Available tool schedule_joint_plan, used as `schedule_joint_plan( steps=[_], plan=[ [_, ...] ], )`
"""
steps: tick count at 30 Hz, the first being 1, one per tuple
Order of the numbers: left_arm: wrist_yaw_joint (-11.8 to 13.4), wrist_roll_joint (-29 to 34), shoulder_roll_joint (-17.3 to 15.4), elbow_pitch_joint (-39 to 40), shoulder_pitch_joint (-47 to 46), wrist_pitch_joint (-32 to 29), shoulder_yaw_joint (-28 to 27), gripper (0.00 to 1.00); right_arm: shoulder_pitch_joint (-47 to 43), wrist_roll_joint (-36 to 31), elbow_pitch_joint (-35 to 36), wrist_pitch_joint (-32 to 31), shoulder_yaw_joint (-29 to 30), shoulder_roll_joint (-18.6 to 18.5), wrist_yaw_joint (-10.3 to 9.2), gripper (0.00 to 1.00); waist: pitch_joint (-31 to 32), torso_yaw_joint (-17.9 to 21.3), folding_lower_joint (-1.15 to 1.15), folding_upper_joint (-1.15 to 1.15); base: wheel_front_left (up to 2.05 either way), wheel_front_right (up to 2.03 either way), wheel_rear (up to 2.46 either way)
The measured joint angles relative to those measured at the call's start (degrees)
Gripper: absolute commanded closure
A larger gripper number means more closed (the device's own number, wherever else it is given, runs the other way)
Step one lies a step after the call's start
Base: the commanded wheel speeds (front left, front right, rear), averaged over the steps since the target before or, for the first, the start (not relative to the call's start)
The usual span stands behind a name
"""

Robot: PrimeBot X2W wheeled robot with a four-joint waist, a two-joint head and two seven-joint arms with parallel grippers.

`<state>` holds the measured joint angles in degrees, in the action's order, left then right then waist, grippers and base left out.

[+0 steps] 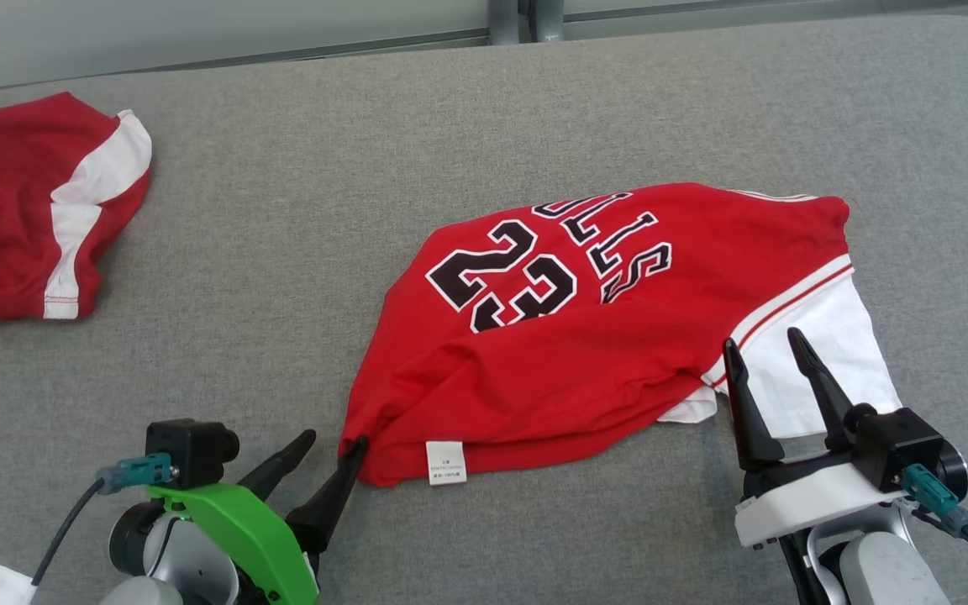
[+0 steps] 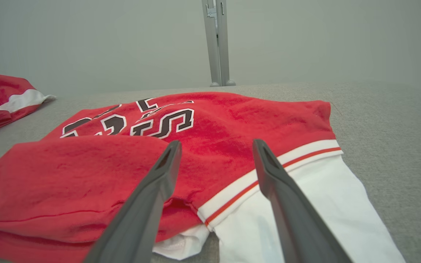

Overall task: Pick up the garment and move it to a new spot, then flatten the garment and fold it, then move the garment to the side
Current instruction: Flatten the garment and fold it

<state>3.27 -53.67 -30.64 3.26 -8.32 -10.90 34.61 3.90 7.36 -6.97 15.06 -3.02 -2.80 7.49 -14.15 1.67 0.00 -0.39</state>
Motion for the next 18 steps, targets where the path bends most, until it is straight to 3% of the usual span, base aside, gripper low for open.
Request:
schedule_joint_plan(
  steps=[8,13,18],
  plan=[
    [-0.27,-4.12,2.52,-1.2,-0.33,2.86,-3.36,0.0,-0.41,0.01,-0.29,0.0,-0.83,0.0,0.0,0.0,0.49,0.33,0.0,0.0,0.0,0.0,0.0],
    [-1.6,-6.58,3.24,-1.77,-0.97,0.74,-2.71,0.0,-0.22,0.11,-0.36,0.0,-1.08,0.01,0.0,0.0,0.21,1.28,0.0,0.0,0.0,0.0,0.0],
    [-1.18,-7.32,2.31,0.45,-0.93,-0.12,-3.69,0.0,-0.34,0.19,-0.25,0.0,-0.83,-0.01,0.0,0.0,-0.04,2.19,0.0,0.0,0.0,0.0,0.0]
  ],
)
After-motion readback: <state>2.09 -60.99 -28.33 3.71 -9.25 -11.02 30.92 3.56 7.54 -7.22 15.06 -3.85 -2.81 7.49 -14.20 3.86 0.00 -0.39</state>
